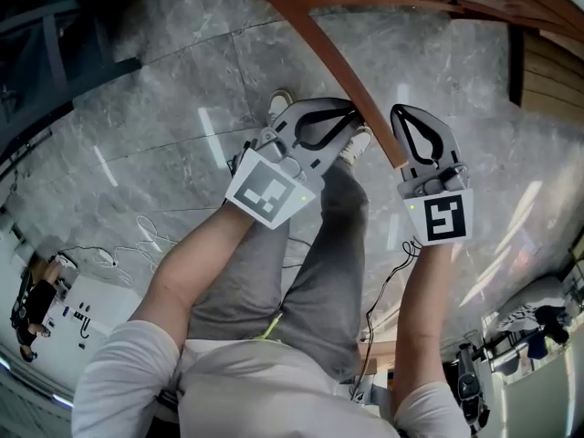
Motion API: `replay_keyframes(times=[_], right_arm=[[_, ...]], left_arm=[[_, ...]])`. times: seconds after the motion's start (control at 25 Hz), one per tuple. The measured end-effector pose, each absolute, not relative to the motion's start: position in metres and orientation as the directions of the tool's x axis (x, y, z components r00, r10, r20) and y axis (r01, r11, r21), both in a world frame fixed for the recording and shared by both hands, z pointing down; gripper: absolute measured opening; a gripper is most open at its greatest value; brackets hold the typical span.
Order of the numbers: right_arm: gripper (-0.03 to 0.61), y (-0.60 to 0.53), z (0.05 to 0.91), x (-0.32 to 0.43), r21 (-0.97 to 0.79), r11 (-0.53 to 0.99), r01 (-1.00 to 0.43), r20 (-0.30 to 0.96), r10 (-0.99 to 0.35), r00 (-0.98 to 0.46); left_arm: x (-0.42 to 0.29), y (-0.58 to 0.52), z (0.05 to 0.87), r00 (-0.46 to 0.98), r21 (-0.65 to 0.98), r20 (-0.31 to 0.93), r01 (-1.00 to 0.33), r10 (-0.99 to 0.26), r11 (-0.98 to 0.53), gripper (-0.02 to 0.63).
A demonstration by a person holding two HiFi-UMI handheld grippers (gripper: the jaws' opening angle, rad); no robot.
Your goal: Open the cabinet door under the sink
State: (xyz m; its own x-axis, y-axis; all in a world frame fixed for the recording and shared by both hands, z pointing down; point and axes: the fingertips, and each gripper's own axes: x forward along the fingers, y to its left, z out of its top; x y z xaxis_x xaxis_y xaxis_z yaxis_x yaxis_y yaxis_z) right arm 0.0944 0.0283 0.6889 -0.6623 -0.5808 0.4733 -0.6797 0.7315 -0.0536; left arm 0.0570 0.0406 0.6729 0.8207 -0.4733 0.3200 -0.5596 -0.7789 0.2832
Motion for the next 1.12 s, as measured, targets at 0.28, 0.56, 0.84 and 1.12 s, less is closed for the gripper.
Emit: replay_keyframes(times=[0.28,0.56,0.84,1.12], right_arm=[[0.031,0.059,0.688,0.064,-0.102,0.75,-0.654,0.516,-0.522,-0.679],[0.031,0.071,0.674,0.035,-0.112,0.813,-0.572,0.53,-0.438,-0.726],[0.031,0.067,0.657,0.025,-0.157,0.801,-0.577,0.517,-0.432,-0.739],[0.031,0.055,0.631,0.008,-0.176,0.791,-0.585,0.496,-0.442,-0.747]], left_arm=[[0.028,0.047,0.654,0.795,0.266,0.332,-0.595,-0.508,-0.758,0.015],[0.005,0.045,0.64,0.769,0.233,0.35,-0.625,-0.535,-0.745,0.016],[-0.026,0.041,0.643,0.691,0.206,0.408,-0.707,-0.597,-0.677,0.015],[-0.084,0.03,0.634,0.578,0.144,0.459,-0.798,-0.675,-0.586,0.017]])
